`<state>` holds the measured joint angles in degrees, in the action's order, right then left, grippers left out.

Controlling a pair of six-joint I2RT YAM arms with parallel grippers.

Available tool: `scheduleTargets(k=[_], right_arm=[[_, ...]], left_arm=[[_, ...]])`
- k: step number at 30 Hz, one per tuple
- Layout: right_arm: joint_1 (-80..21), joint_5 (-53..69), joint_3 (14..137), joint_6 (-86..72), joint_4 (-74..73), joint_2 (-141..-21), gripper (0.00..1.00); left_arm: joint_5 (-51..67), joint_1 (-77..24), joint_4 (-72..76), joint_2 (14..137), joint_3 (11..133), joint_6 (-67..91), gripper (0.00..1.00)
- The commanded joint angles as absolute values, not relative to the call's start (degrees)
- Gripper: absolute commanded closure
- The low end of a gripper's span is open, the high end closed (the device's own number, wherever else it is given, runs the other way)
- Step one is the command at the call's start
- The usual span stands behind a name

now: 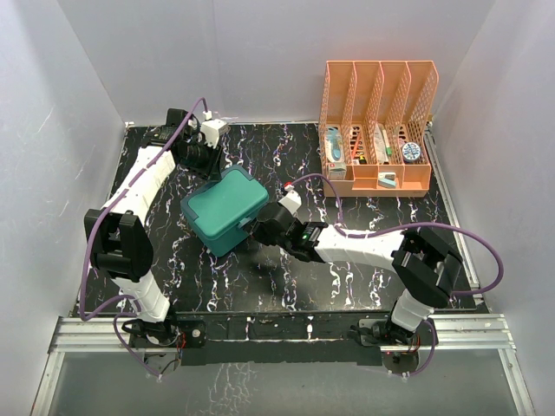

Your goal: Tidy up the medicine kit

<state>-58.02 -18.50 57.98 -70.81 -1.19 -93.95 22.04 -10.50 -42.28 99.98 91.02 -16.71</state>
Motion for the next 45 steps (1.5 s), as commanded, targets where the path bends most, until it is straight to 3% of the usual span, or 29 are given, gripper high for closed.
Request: scheduleTargets(k=[1, 32, 38, 45], right_arm=[[-58.1, -20.9, 61.2, -70.2, 3.2, -91.7, 0.84], [-58.3, -22.4, 62.3, -69.8, 2.3, -89.3, 0.84], [-58.5, -21.7, 58.2, -73.6, 0.7, -87.0, 0.69], [-59.0, -23.5, 59.4, -73.2, -1.1, -84.6, 0.65]], left_arm=[[21.2, -11.5, -49.0, 101.6, 88.8, -17.9, 0.73], [20.8, -12.4, -48.7, 101.4, 87.3, -17.9, 0.74], [20.4, -12.5, -49.0, 101.5, 87.6, -18.1, 0.74], [20.8, -12.5, -49.5, 102.2, 88.4, -17.9, 0.74]])
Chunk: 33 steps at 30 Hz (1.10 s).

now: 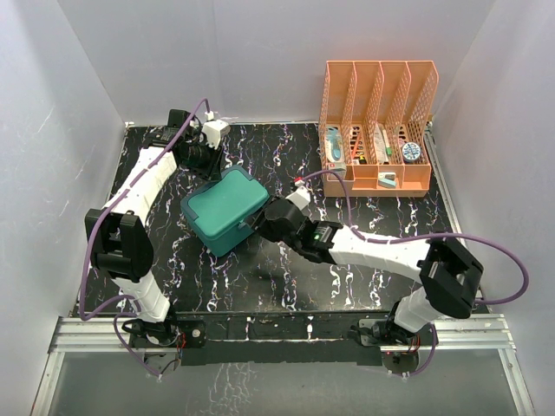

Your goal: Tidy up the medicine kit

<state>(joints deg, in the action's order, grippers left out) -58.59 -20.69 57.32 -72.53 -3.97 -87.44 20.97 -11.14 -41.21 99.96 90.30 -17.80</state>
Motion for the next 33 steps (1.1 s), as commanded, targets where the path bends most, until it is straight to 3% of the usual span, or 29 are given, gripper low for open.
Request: scheduleTargets(k=[1, 26, 33], right_arm=[[-59.0, -23.8, 60.1, -72.9, -1.6, -84.9, 0.65], [-59.0, -21.7, 63.3, -73.7, -3.8, -91.3, 0.72], [-59.0, -21.6, 61.5, -75.5, -4.7, -90.5, 0.79]], left_arm=[[20.9, -12.7, -49.5, 102.5, 88.7, -17.8, 0.74], [21.3, -13.2, -49.4, 102.4, 88.5, -17.1, 0.74], [21.5, -13.3, -49.4, 102.4, 88.5, -17.0, 0.74]])
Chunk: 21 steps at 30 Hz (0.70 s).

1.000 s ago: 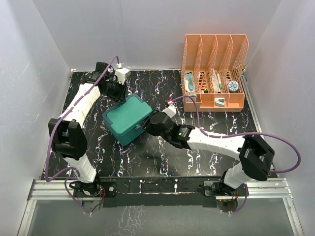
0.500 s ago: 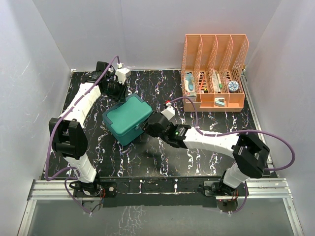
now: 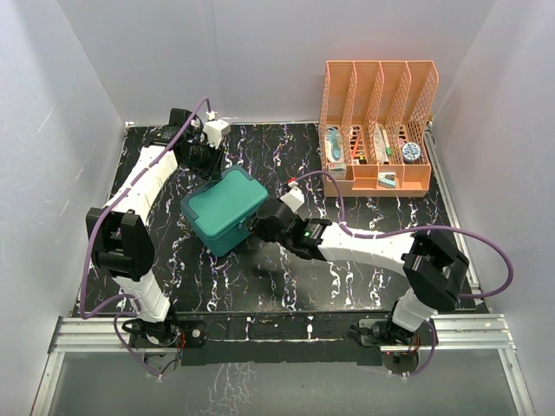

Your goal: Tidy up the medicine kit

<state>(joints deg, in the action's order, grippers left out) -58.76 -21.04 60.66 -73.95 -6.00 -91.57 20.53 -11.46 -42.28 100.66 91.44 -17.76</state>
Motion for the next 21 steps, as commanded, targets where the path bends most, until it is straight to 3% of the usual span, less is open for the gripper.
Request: scheduleTargets(k=[1, 12, 18, 21], right_arm=[[-59.0, -21.6, 61.2, -75.6, -4.5, -90.4, 0.8], [-59.0, -21.4, 59.2, -77.7, -6.4, -89.3, 0.84], [-59.0, -20.5, 60.1, -78.0, -5.4, -90.4, 0.81], [-59.0, -20.0, 61.9, -77.7, -7.4, -91.6, 0.87]], left_arm=[[21.5, -13.3, -49.5, 102.4, 88.5, -17.0, 0.74], [21.5, -13.5, -49.4, 102.0, 88.1, -16.9, 0.74], [21.5, -13.5, -49.6, 101.9, 88.1, -17.0, 0.74], [21.4, -13.5, -49.7, 101.8, 88.1, -17.2, 0.74]])
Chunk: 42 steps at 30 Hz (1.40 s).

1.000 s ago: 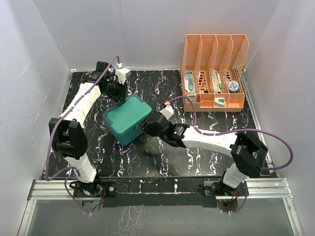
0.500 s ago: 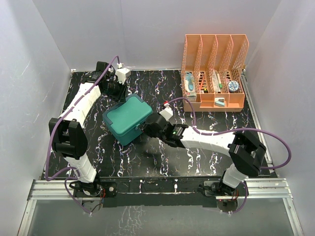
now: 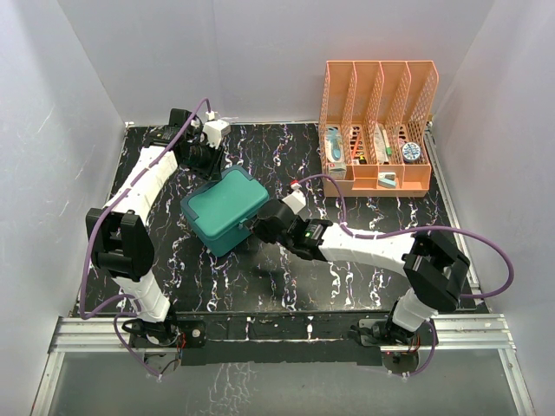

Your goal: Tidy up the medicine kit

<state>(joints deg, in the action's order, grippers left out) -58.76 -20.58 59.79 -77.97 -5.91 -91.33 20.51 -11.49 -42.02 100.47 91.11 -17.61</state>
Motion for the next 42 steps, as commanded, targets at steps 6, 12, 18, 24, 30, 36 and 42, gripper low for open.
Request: scheduleTargets(k=[6, 12, 18, 24, 30, 36, 42], right_arm=[[-59.0, -19.4, 59.9, -80.1, -8.3, -90.9, 0.9], [-59.0, -17.9, 59.7, -81.1, -10.9, -91.0, 0.91], [-59.0, -15.8, 59.7, -82.5, -14.2, -91.8, 0.92], [-59.0, -16.1, 59.1, -83.3, -15.3, -90.8, 0.92], [-59.1, -17.8, 57.5, -83.2, -16.5, -87.6, 0.91], [-59.5, -19.7, 48.9, -83.7, -2.7, -83.2, 0.83], [-59.7, -20.4, 46.5, -80.8, 5.1, -81.5, 0.69]], left_arm=[[21.2, -13.5, -49.6, 101.6, 88.0, -17.4, 0.74], [21.4, -13.5, -49.7, 101.8, 88.4, -17.1, 0.74], [21.3, -13.5, -49.8, 101.9, 88.7, -17.2, 0.74], [21.8, -13.6, -49.7, 101.9, 88.4, -17.0, 0.74], [21.6, -13.7, -49.6, 101.9, 88.0, -17.0, 0.74], [22.0, -13.8, -49.5, 102.2, 88.0, -16.6, 0.74], [21.7, -14.0, -49.9, 102.3, 88.1, -17.1, 0.74]])
